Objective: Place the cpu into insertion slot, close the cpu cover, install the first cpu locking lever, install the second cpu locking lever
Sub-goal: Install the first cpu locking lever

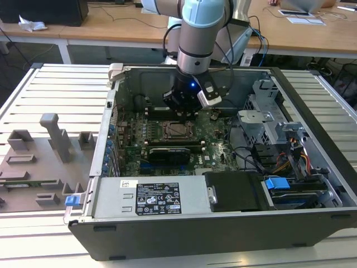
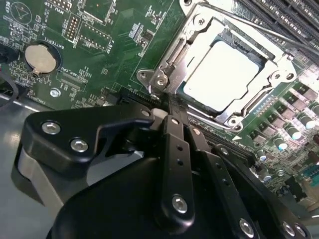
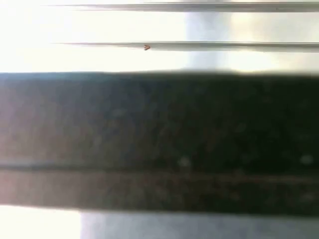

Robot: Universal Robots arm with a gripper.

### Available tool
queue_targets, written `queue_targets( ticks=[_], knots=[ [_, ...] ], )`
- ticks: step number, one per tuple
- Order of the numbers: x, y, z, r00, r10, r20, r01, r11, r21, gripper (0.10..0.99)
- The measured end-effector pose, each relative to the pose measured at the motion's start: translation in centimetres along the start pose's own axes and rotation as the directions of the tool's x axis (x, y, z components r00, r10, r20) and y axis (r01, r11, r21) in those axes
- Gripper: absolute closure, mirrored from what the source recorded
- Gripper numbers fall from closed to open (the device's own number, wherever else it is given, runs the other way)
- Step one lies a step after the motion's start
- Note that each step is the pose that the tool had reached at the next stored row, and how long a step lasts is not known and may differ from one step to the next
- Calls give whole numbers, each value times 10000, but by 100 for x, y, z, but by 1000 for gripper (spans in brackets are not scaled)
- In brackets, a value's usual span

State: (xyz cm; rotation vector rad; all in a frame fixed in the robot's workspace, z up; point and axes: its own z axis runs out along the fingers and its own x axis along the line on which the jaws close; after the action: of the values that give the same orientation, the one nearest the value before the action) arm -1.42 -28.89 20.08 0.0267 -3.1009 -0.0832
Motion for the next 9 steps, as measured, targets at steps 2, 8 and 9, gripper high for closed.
queue_targets(
  ticks=[2, 8, 9],
  knots=[
    [4, 7, -119, 10000, -24, -4, 24, 10000, 16, 980],
    [9, -79, -172, 10000, -26, -4, 26, 10000, 73, 980],
    [9, -116, -174, 10000, -25, -3, 25, 10000, 86, 980]
  ],
)
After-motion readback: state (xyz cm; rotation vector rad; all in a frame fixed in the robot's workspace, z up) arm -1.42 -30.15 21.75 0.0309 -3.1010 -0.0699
